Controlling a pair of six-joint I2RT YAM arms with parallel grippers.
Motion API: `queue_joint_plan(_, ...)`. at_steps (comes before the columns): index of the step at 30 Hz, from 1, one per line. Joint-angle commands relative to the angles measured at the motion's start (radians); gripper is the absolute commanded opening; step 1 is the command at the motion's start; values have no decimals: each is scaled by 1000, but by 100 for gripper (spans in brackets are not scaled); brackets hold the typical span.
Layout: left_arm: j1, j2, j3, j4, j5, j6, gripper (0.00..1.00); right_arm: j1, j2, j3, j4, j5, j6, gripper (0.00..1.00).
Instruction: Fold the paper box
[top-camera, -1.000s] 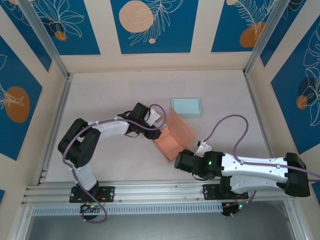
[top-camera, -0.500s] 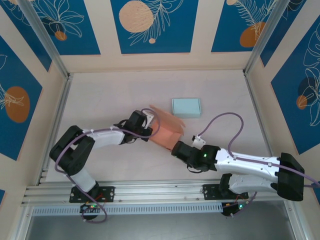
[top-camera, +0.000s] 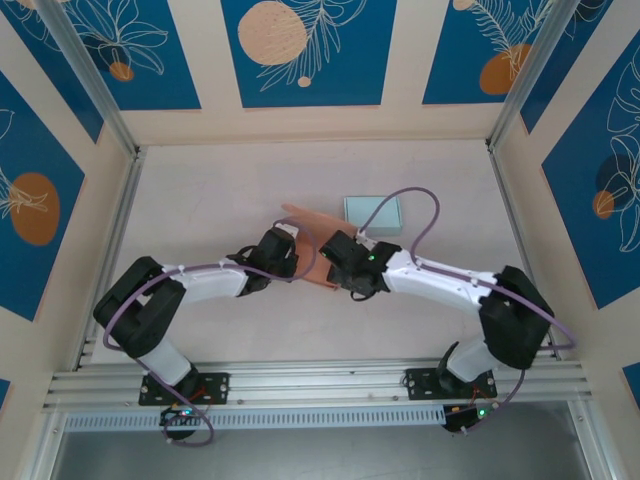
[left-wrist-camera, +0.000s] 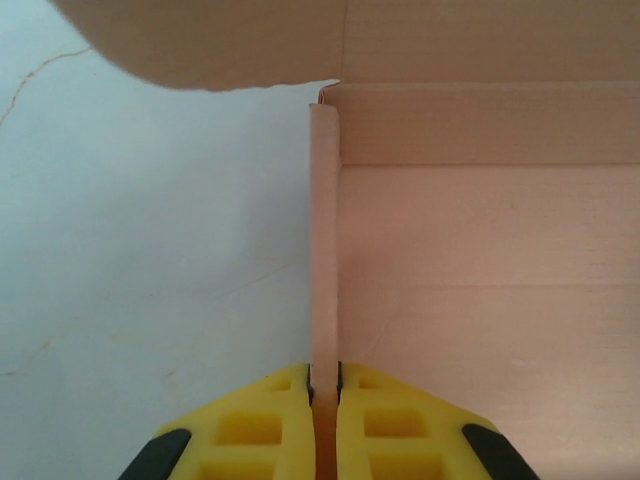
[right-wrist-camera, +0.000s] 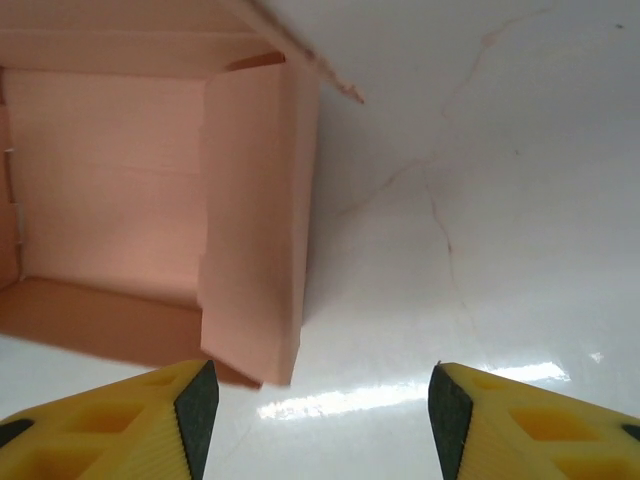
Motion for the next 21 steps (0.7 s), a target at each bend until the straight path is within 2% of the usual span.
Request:
queue_joint_plan(1, -9, -10, -10, -34, -41, -4, 9, -17, 68, 71, -13, -21, -87, 59)
queue_joint_plan(10, -10, -8, -4, -41, -46, -18, 9, -64, 218, 131, -19, -35, -122, 55)
queue_joint_plan(16, -10, 14, 7, -36, -40, -48, 9, -44, 301, 171, -47, -45, -128, 54)
queue_joint_plan(21, -10, 35, 26, -60, -37, -73, 9, -21, 293, 186, -90, -6, -124, 55)
